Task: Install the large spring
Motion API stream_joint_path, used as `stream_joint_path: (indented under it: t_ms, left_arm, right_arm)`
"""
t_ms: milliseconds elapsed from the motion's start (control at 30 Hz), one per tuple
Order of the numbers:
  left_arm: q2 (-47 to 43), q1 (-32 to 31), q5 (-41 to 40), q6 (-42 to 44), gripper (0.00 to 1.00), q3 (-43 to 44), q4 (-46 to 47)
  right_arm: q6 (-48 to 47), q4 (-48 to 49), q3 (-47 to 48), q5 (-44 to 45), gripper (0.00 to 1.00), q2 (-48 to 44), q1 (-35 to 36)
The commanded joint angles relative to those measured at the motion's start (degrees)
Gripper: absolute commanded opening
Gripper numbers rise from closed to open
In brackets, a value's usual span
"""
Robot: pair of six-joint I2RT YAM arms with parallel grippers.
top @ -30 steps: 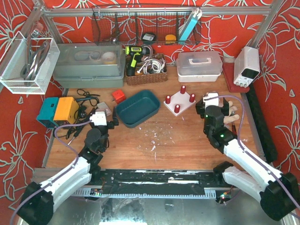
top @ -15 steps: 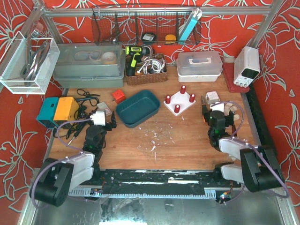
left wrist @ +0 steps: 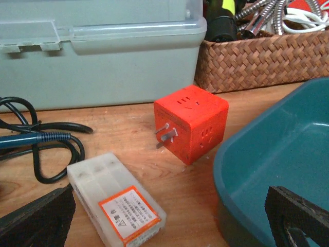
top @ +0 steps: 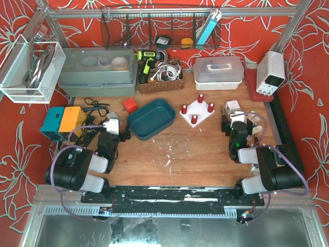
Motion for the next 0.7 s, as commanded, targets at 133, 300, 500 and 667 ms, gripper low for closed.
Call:
stream_joint_path:
  t_ms: [133, 300, 500, 667]
  left_arm:
    - [1.35, 1.60, 1.62, -1.38, 1.00, 2.72, 1.88]
    - [1.29, 1.55, 1.62, -1.38, 1.00, 2.63, 2.13]
    - [1.25, 1.55, 1.62, -1.38, 1.00, 2.62, 2.15]
    - [1.28, 1.55, 1.70, -1.38, 1.00, 2.71, 2.14]
  right_arm:
    - [1.26, -0.66, 1.37, -1.66, 0.99, -0.41, -0.79]
    - [1.19, -0.16, 1.26, -1.66, 0.99, -0.27, -0.79]
    - [1.19, -0.26, 1.34, -1.70, 0.99, -0.27, -0.79]
    - [1.25, -0.29, 1.34, -1.66, 0.99, -0.30, -0.79]
